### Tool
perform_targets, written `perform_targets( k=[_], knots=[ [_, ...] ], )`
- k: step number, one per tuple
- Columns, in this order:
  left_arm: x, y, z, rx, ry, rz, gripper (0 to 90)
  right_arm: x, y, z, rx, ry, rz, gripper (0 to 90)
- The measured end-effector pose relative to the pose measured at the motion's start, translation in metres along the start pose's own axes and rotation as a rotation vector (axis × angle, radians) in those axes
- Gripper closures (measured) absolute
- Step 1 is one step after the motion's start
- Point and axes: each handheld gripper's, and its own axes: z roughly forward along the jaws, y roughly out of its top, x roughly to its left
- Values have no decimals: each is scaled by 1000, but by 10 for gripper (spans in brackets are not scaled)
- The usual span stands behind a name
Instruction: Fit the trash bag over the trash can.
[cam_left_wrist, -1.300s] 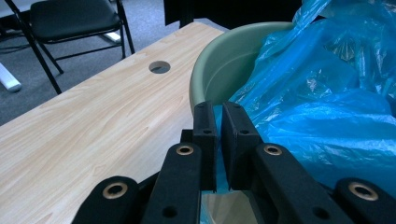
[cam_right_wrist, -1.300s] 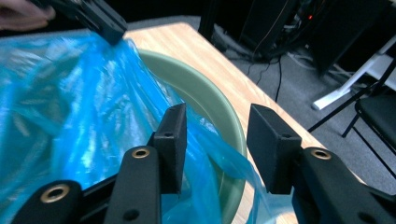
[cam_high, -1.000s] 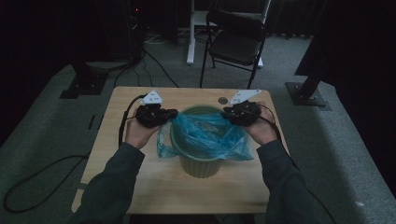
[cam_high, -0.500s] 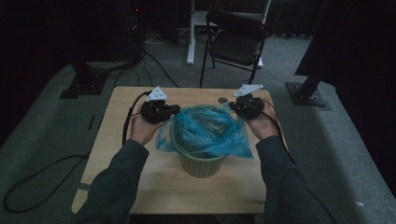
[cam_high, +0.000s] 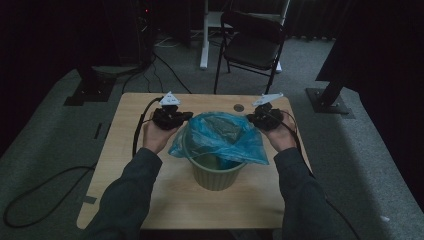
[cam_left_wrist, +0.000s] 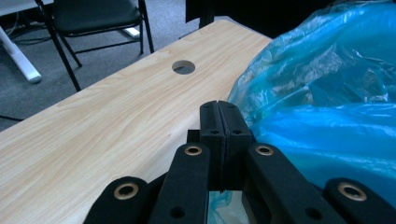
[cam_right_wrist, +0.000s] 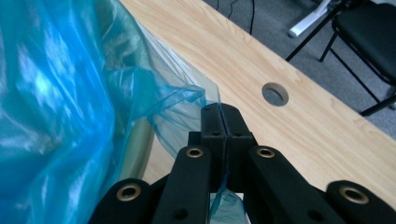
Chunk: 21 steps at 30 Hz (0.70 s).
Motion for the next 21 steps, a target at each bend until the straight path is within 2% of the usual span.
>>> perform_targets(
  k=[5, 10, 11, 12, 16, 17, 21],
  knots=[
    [1, -4, 0, 6, 3, -9, 898, -2, -9, 1, 20, 15, 20, 899],
    [2, -5, -7, -7, 13, -22, 795, -5, -18, -1, 20, 28, 41, 898],
    [2, -6, -12, -17, 17, -29, 795, -5, -19, -2, 18, 31, 44, 898],
    [3, -6, -14, -22, 20, -31, 753, -5, -20, -3, 16, 35, 44, 898],
    [4, -8, -23, -43, 32, -49, 683, -3, -21, -4, 22, 40, 38, 897],
    [5, -9, -31, -66, 34, -62, 683, -3, -22, -4, 21, 41, 36, 896],
    [-3, -12, -47, -93, 25, -55, 641, 0, -25, -5, 28, 51, 26, 893]
  ],
)
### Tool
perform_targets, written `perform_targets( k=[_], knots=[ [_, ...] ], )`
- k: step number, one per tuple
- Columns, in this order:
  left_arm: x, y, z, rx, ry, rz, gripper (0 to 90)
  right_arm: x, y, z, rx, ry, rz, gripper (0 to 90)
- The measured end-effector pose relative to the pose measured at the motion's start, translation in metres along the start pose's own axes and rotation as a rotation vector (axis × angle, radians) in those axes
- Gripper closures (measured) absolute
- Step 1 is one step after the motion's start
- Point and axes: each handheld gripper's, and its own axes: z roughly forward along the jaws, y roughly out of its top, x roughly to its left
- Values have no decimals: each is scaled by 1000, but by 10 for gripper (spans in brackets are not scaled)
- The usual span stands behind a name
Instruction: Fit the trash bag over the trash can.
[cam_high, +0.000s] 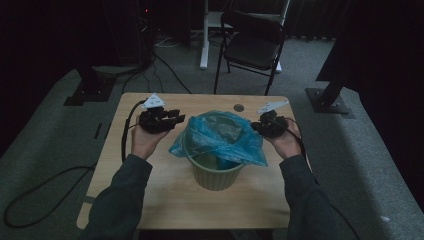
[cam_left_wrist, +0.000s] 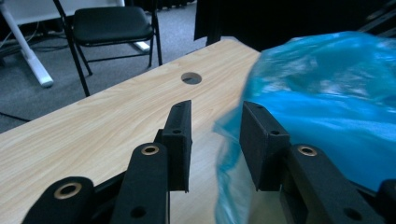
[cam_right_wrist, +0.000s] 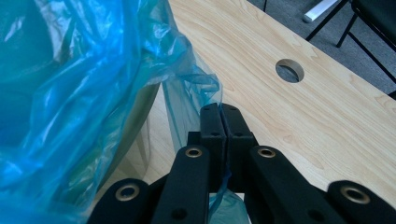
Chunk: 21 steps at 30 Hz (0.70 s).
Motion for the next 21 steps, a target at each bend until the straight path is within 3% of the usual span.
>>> perform_targets(
  k=[3, 4, 9, 10, 21],
  knots=[
    [-8, 0, -9, -15, -17, 14, 626, 0, -1, -1, 0, 1, 0, 889],
    [-17, -1, -16, -23, -34, 33, 626, 0, -2, -1, -3, 1, -1, 889],
    [-34, -5, -26, -21, -71, 71, 607, 2, -3, -4, -6, 0, -3, 885],
    [-43, -7, -31, -20, -92, 88, 607, 2, -3, -4, -8, 0, -2, 885],
    [-72, -12, -39, -24, -178, 135, 553, 3, -5, -4, -10, 2, -7, 885]
  ],
)
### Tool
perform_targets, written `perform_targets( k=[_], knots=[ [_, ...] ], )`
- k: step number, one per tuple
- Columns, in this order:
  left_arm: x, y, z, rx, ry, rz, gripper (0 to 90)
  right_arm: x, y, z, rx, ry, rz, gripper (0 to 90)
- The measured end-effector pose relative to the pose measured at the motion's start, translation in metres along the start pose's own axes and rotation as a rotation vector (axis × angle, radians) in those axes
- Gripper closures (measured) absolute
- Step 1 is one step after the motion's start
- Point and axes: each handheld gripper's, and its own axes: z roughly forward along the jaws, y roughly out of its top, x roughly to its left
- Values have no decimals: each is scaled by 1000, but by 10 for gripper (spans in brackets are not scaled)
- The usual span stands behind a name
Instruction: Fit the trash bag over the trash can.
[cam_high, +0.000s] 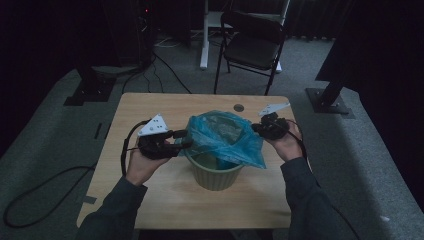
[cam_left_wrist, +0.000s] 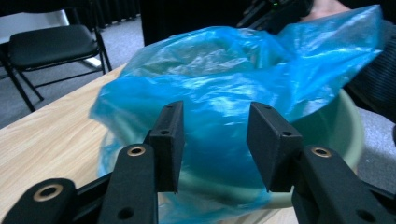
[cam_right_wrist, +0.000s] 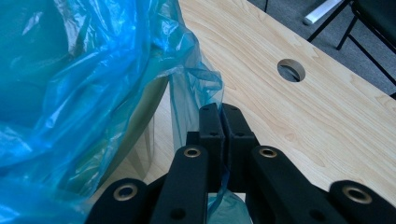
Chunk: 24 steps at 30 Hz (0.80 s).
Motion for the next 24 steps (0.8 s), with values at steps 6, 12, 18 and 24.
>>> perform_targets(
  k=[6, 12, 18, 24],
  knots=[
    [-8, -3, 10, 25, -8, 24, 478, 1, 0, 0, -3, 1, -3, 882],
    [-12, -6, 16, 55, 3, 47, 628, 0, 0, 0, -1, 0, -4, 880],
    [-17, -10, 15, 68, -45, 63, 862, -1, -2, 0, -4, 0, -2, 880],
    [-23, -17, 9, 59, -63, 59, 899, -1, -4, -3, -2, -2, 2, 880]
  ],
)
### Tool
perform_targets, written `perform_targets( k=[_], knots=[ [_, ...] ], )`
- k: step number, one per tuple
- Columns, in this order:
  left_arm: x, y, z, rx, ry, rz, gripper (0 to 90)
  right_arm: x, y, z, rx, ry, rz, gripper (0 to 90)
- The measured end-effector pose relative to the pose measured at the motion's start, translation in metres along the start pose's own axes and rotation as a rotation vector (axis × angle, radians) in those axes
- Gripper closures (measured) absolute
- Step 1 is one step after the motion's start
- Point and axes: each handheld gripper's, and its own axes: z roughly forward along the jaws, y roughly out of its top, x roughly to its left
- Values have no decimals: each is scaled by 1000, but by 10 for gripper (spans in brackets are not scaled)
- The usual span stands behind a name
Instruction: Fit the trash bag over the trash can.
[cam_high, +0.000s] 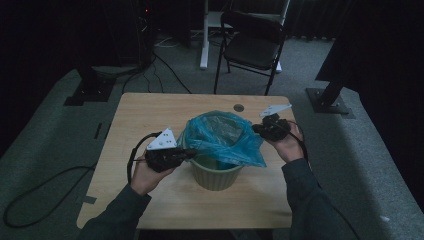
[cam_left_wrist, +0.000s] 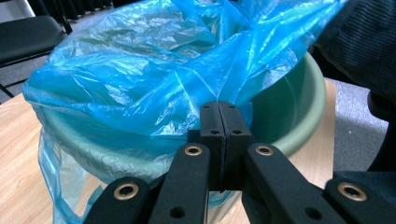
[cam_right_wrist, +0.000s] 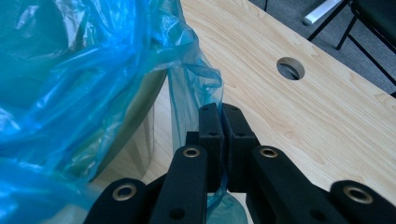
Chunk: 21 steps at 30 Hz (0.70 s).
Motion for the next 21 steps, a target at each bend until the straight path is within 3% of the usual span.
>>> perform_targets(
  k=[7, 21],
  knots=[
    [-7, -7, -9, -40, -17, -20, 900, -1, -3, -2, 3, 3, 6, 881],
    [-20, -21, -11, -34, -53, -37, 900, 1, -6, -6, -5, 9, 4, 868]
  ],
)
